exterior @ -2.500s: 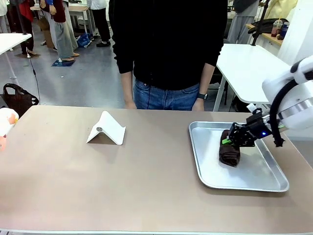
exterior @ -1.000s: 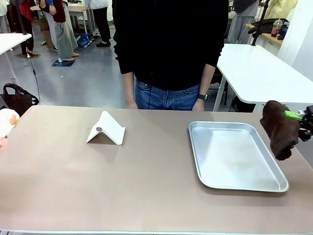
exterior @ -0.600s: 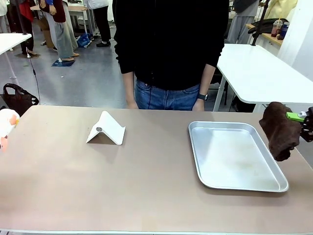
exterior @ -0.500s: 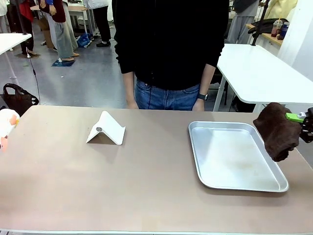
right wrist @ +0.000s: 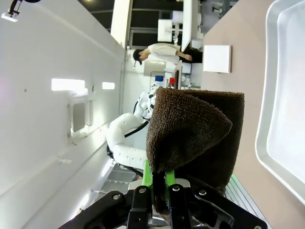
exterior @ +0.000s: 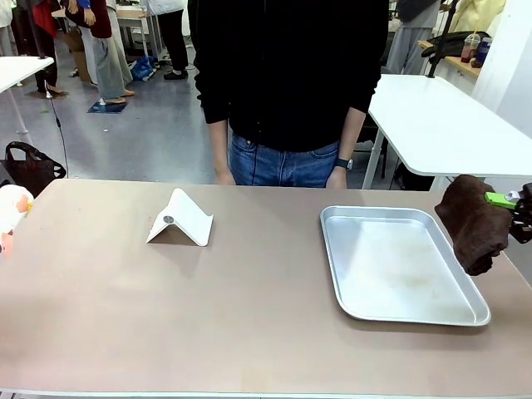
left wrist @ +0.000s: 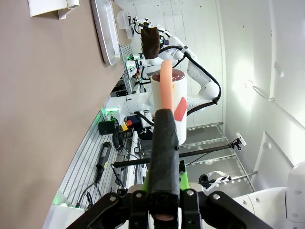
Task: Clean the surface of the table.
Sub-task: Return the Lint Roller and towel to their original positions.
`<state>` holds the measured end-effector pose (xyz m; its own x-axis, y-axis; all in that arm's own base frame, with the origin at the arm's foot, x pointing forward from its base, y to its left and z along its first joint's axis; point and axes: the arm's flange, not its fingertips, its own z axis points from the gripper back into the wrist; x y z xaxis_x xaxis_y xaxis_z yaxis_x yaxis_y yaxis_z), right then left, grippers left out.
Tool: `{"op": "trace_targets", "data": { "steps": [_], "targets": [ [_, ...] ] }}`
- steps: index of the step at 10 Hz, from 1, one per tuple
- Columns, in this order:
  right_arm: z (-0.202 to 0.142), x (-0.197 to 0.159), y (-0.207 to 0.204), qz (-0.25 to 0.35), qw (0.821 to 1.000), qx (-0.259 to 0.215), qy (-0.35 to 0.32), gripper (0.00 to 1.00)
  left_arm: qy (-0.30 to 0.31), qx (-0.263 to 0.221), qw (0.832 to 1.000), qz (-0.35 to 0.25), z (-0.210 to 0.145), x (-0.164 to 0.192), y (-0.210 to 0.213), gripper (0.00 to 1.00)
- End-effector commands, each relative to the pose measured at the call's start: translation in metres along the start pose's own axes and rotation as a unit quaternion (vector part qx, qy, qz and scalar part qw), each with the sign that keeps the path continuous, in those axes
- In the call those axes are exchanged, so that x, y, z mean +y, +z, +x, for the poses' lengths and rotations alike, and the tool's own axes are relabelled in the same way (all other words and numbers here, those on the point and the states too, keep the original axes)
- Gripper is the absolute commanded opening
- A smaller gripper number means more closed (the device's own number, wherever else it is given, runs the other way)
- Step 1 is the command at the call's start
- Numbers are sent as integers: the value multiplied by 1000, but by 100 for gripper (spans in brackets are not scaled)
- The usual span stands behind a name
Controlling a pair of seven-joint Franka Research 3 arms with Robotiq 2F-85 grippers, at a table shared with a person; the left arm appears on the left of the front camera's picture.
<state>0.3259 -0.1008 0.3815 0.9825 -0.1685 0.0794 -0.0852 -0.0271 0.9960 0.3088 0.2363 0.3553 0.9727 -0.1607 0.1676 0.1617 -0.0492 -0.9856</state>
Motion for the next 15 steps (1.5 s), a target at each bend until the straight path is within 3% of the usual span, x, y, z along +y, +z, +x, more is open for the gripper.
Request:
{"op": "trace_targets", "data": {
  "steps": [1, 5, 6, 8, 10, 13, 15],
  "targets": [
    [1, 3, -1, 8, 1000, 5, 7, 11, -2, -4, 1000, -9, 0, -16, 6, 22],
    [0, 0, 0, 0, 1000, 0, 0, 11, -2, -4, 1000, -9, 0, -16, 6, 22],
    [-11, 6, -1, -26, 999, -29, 4, 11, 0, 0, 1000, 0, 0, 0, 0, 22],
    [4, 41, -83, -84, 995, 4, 59, 11, -44, 51, 993, 97, 55, -62, -65, 22],
    [31, 48, -158, -138, 988, 11, 72, 11, -62, 88, 984, 144, 85, -105, -139, 22],
    [26, 41, -264, -217, 970, 13, 106, 11, -59, 104, 962, 244, 97, -135, -225, 22],
    [9, 27, -318, -280, 948, -6, 150, 11, -75, 119, 935, 327, 98, -132, -277, 22]
  ]
}}
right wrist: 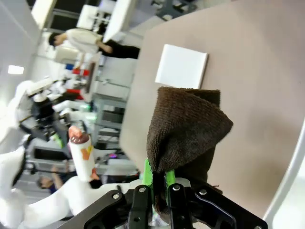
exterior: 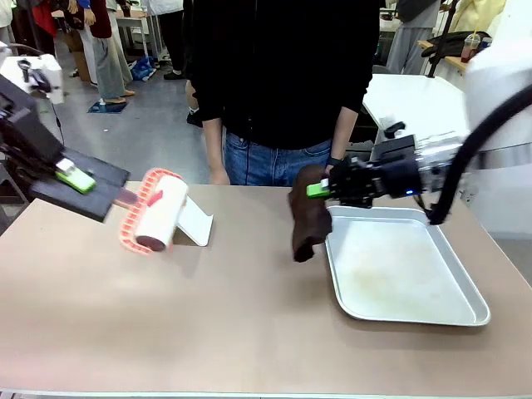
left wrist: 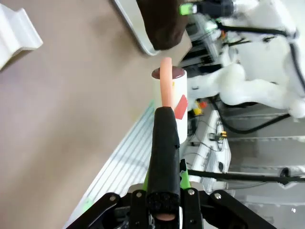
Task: Clean the surface of the table.
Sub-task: Return the Lint Roller and towel to their original positions.
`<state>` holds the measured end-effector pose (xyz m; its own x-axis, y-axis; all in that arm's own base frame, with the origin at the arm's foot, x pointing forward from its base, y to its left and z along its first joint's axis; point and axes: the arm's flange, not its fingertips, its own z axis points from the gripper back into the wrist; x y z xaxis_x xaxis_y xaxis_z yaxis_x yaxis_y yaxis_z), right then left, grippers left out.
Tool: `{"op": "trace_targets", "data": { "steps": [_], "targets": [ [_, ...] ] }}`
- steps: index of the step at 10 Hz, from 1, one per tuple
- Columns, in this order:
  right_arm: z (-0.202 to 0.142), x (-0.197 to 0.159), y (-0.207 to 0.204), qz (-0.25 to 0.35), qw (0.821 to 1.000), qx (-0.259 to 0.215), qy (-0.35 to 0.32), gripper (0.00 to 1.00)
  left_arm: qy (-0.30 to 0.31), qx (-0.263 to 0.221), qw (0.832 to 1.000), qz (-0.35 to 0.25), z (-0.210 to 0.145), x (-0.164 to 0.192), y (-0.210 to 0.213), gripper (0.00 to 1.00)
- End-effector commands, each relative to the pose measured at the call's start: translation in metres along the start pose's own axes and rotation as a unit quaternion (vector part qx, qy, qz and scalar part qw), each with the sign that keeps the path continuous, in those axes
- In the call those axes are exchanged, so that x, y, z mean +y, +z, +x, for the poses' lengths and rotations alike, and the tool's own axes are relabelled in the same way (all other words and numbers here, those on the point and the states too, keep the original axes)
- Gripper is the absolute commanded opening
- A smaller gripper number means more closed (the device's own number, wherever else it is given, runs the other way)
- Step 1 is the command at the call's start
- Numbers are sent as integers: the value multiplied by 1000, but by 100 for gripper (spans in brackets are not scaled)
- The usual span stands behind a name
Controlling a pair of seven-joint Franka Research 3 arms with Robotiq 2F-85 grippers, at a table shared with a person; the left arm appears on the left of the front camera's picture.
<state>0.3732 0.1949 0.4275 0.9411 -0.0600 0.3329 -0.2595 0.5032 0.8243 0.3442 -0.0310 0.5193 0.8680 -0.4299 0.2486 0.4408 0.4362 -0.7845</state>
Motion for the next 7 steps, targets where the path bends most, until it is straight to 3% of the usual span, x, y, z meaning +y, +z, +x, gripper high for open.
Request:
{"op": "trace_targets", "data": {
  "steps": [1, 2, 3, 4, 7],
  "targets": [
    [6, -2, -35, -41, 999, -12, 2, 11, 14, 10, 997, 71, 2, -6, -41, 22],
    [6, -9, -41, -54, 998, -5, -5, 11, 28, 11, 997, 76, 9, -8, -55, 22],
    [8, -16, -38, -53, 998, -1, -24, 11, 47, 24, 998, 28, 12, -5, -58, 22],
    [-7, 0, -33, -46, 999, 2, 11, 11, 3, 11, 998, 64, 9, -10, -44, 22],
    [-5, -11, -39, -53, 999, 4, -1, 11, 13, 20, 998, 62, 11, -8, -56, 22]
  ]
}}
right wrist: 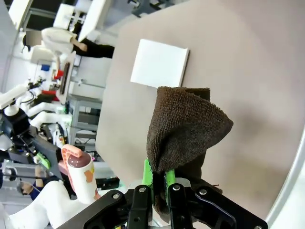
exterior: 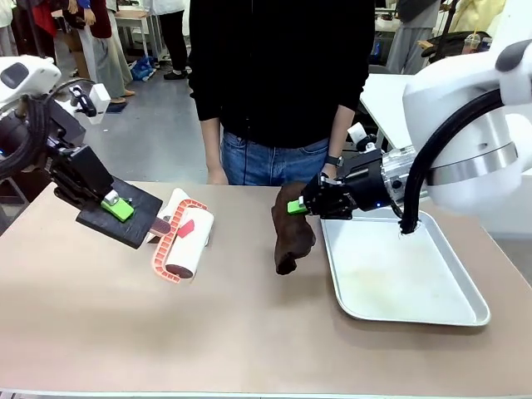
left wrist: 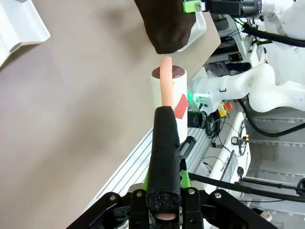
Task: Clean the surface of the table.
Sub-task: Return the Lint Roller and towel to their original positions.
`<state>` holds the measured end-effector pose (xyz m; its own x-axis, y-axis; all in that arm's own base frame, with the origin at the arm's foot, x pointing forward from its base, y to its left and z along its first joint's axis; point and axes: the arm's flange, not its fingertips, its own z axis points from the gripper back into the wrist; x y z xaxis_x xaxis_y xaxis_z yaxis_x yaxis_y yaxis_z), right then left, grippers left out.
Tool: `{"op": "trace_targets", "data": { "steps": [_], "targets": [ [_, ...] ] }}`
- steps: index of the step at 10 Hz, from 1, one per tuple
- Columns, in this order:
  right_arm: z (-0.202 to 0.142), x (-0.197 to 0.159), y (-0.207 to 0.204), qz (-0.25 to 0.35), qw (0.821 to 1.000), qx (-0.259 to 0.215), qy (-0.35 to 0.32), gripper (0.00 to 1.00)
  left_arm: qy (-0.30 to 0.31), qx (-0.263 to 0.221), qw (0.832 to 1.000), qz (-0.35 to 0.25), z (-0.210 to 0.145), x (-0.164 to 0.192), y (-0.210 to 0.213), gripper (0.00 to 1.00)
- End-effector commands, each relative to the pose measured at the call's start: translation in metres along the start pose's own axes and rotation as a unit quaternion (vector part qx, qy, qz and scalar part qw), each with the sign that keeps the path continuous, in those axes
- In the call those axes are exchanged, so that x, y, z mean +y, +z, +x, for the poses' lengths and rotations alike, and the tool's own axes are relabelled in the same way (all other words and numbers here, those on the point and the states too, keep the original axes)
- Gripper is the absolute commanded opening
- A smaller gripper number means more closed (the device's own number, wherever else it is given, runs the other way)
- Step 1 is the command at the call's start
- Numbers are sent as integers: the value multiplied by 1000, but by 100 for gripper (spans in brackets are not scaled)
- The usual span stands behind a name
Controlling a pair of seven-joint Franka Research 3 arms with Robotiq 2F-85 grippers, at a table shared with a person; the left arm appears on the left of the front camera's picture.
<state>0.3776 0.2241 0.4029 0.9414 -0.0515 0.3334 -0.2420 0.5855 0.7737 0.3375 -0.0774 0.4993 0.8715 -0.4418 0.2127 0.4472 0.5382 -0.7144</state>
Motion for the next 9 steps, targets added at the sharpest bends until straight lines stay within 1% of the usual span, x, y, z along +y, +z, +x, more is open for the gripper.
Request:
{"op": "trace_targets", "data": {
  "steps": [1, 2, 3, 5, 6, 8, 9],
  "targets": [
    [14, 4, -14, -95, 995, -27, -19, 11, 9, -1, 996, 84, 3, -15, -8, 22],
    [28, 8, -27, -138, 988, -51, -35, 11, 39, 14, 993, 111, 18, -20, -20, 22],
    [35, 7, -37, -161, 984, -67, -43, 11, 77, 19, 989, 128, 38, -17, -34, 22],
    [45, -4, -54, -189, 978, -60, -61, 11, 112, 55, 984, 130, 72, -8, -58, 22],
    [50, -9, -63, -208, 974, -53, -66, 11, 126, 63, 981, 132, 86, -5, -68, 22],
    [57, -20, -78, -233, 969, -35, -75, 11, 161, 57, 977, 129, 114, 6, -78, 22],
    [59, -23, -83, -236, 968, -28, -75, 11, 179, 51, 973, 133, 128, 15, -79, 22]
  ]
}}
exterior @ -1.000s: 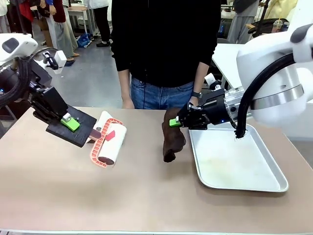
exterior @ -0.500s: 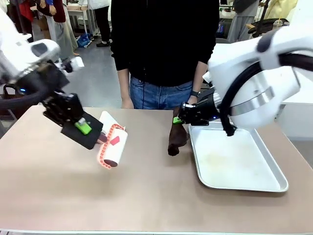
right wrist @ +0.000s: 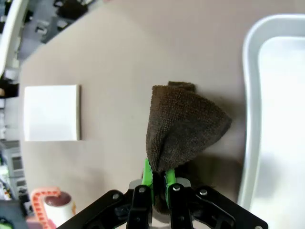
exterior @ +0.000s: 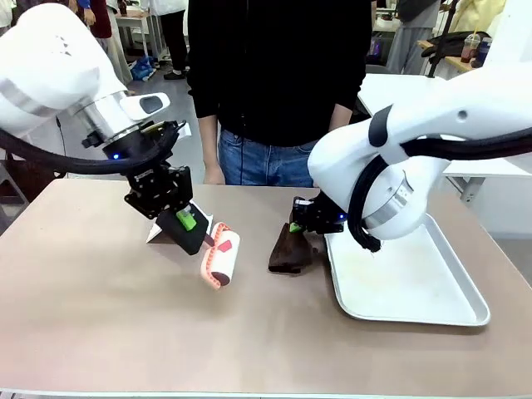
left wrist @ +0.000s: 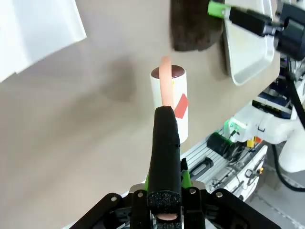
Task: Clean the surface of the table.
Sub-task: Return the Lint Roller and towel to their original positions.
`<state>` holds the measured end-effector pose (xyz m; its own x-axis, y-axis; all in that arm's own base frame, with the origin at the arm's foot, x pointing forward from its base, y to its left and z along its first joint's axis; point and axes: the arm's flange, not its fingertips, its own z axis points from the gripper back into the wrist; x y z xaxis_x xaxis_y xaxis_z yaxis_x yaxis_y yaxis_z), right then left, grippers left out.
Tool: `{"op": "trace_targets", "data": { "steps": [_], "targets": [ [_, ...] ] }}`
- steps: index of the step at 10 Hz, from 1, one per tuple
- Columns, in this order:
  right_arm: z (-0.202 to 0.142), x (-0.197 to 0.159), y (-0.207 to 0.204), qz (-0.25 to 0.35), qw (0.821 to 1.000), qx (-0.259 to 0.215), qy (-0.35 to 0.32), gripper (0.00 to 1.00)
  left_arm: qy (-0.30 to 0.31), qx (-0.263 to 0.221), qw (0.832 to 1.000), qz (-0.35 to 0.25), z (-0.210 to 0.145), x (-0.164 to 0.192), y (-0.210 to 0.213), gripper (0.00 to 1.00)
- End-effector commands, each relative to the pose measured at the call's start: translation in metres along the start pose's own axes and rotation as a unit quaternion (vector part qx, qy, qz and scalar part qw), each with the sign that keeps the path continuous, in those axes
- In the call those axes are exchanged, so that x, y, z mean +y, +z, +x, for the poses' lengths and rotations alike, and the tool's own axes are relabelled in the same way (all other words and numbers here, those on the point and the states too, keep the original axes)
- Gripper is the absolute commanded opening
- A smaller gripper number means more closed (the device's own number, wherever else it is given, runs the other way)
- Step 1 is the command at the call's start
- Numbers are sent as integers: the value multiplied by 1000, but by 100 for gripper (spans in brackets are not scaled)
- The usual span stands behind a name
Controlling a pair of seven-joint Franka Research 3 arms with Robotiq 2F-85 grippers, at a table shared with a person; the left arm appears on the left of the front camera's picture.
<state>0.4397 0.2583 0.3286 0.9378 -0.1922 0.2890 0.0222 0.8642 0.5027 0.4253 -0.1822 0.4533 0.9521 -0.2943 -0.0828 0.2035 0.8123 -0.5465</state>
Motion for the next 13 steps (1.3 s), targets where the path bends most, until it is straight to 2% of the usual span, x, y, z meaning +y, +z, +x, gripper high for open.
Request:
{"op": "trace_targets", "data": {
  "steps": [1, 3, 5, 7, 8, 12, 13],
  "targets": [
    [-2, 3, 8, 12, 1000, -9, 1, 11, 39, -12, 999, 9, 28, 3, 13, 22],
    [-2, 3, 8, 12, 1000, -9, 1, 11, 52, -38, 997, 31, 59, 20, 14, 22],
    [-2, 3, 8, 12, 1000, -9, 1, 11, 61, -76, 994, 49, 75, 35, 6, 22],
    [-2, 3, 8, 12, 1000, -9, 1, 11, 81, -83, 992, 48, 89, 50, 7, 22],
    [-2, 3, 8, 12, 1000, -9, 1, 11, 84, -84, 992, 51, 93, 54, 11, 22],
    [-2, 3, 8, 12, 1000, -9, 1, 11, 77, -31, 996, 21, 104, 71, 35, 22],
    [-2, 3, 8, 12, 1000, -9, 1, 11, 76, -21, 996, 29, 106, 75, 35, 22]
  ]
}}
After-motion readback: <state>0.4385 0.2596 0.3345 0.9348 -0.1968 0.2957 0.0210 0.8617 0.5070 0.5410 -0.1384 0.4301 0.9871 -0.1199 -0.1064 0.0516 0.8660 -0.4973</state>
